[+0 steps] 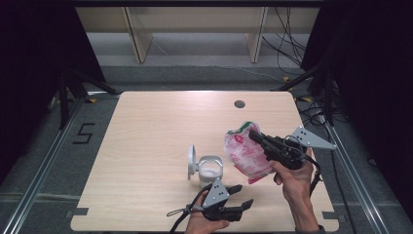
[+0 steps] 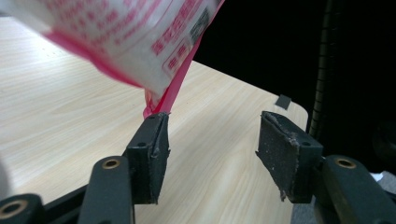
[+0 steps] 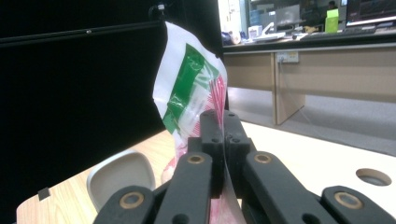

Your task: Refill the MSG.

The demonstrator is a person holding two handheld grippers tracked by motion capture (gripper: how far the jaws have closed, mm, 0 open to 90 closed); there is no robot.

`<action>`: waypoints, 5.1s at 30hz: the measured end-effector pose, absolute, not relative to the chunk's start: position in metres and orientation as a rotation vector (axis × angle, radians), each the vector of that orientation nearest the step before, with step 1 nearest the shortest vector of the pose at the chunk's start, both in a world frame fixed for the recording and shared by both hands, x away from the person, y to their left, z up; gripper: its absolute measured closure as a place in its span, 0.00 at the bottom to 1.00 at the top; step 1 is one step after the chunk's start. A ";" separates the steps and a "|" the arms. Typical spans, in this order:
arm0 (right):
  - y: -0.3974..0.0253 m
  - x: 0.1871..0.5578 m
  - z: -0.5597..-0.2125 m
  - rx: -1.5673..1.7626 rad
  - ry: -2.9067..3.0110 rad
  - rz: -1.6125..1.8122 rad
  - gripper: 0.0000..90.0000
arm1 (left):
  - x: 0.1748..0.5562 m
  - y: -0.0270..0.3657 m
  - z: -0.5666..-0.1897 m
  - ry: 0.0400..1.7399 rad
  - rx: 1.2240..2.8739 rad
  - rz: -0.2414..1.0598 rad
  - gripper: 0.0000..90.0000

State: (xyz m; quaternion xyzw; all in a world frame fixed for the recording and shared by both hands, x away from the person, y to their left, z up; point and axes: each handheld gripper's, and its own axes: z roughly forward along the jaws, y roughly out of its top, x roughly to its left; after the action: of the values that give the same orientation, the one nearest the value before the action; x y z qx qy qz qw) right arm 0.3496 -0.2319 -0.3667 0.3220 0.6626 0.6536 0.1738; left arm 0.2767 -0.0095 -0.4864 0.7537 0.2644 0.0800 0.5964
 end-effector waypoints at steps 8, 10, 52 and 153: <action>-0.227 0.356 -0.385 0.941 1.934 1.808 1.00 | 0.272 0.024 -0.480 0.627 1.755 0.242 0.44; -0.229 0.356 -0.389 0.946 1.959 1.796 1.00 | 0.272 0.029 -0.479 0.643 1.744 0.246 0.43; -0.301 0.336 -0.414 1.115 1.928 1.540 1.00 | 0.280 0.093 -0.476 0.730 1.715 0.333 0.43; -0.344 0.336 -0.454 1.475 1.781 1.192 0.56 | 0.288 0.138 -0.459 0.726 1.723 0.484 0.83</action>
State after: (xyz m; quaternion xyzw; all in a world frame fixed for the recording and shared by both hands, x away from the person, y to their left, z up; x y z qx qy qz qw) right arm 0.3364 -0.3444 -0.4541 0.5465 0.6597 0.4415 0.2667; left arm 0.2884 0.1385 -0.4586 0.7338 0.3093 0.2062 0.5686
